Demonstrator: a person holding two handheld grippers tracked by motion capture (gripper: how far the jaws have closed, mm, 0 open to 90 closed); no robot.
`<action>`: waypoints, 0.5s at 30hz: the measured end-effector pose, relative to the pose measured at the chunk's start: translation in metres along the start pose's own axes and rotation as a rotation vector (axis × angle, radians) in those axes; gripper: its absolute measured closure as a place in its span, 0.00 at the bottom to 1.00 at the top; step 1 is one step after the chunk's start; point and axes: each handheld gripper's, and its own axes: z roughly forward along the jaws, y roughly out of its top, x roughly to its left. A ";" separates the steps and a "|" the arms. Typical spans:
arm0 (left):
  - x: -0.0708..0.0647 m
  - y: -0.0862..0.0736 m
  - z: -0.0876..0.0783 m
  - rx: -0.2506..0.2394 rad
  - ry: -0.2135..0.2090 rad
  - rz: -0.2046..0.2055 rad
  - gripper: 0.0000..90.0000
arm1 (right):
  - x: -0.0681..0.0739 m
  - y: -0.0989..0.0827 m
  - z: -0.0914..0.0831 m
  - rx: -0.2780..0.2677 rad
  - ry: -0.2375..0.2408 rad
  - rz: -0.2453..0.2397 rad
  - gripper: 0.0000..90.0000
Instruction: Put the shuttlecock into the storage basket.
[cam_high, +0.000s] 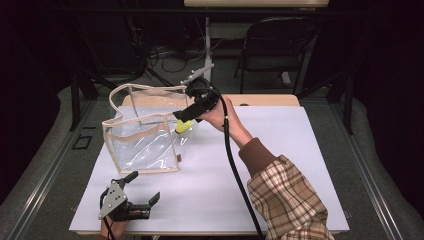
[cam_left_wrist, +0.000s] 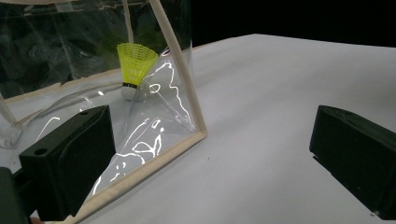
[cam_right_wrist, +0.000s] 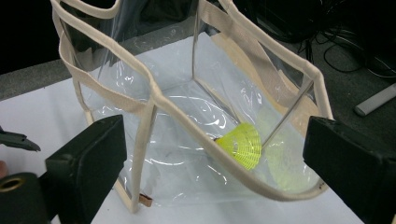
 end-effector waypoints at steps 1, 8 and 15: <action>0.000 0.000 0.000 0.000 0.001 0.000 0.00 | 0.000 -0.002 -0.001 -0.003 -0.001 0.001 0.04; 0.000 0.000 -0.001 -0.002 -0.001 0.004 0.00 | 0.000 -0.013 -0.014 -0.020 0.001 0.001 0.01; 0.000 0.000 -0.001 -0.001 -0.003 0.004 0.00 | 0.000 -0.027 -0.026 -0.036 -0.009 0.002 0.00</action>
